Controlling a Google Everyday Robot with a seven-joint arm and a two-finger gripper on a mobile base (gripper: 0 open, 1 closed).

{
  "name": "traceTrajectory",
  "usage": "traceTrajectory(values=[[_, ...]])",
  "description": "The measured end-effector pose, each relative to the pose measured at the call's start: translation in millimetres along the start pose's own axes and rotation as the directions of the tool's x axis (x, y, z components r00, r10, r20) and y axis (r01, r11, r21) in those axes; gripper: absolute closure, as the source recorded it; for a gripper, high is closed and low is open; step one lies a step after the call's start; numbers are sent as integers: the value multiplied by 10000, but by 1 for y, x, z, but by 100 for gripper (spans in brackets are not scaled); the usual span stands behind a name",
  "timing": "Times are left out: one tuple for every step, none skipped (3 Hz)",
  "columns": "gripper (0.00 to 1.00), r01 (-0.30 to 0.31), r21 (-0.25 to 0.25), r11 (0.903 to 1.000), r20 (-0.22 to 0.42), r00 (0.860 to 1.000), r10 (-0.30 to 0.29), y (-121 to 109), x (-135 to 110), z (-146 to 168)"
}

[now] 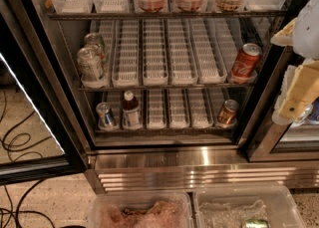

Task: Pick coke can from top shelf of fridge

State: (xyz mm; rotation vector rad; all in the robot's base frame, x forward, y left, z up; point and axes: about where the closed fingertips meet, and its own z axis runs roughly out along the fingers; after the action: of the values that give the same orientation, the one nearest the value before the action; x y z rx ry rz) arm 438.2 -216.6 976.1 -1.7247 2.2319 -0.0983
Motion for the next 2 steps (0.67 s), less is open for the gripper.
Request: traceTrajectory(values=[[0,0,2,10000,2,10000,0,0,0,0],[0,-14,227,9997,291,9996,7,-2,-3,-1]])
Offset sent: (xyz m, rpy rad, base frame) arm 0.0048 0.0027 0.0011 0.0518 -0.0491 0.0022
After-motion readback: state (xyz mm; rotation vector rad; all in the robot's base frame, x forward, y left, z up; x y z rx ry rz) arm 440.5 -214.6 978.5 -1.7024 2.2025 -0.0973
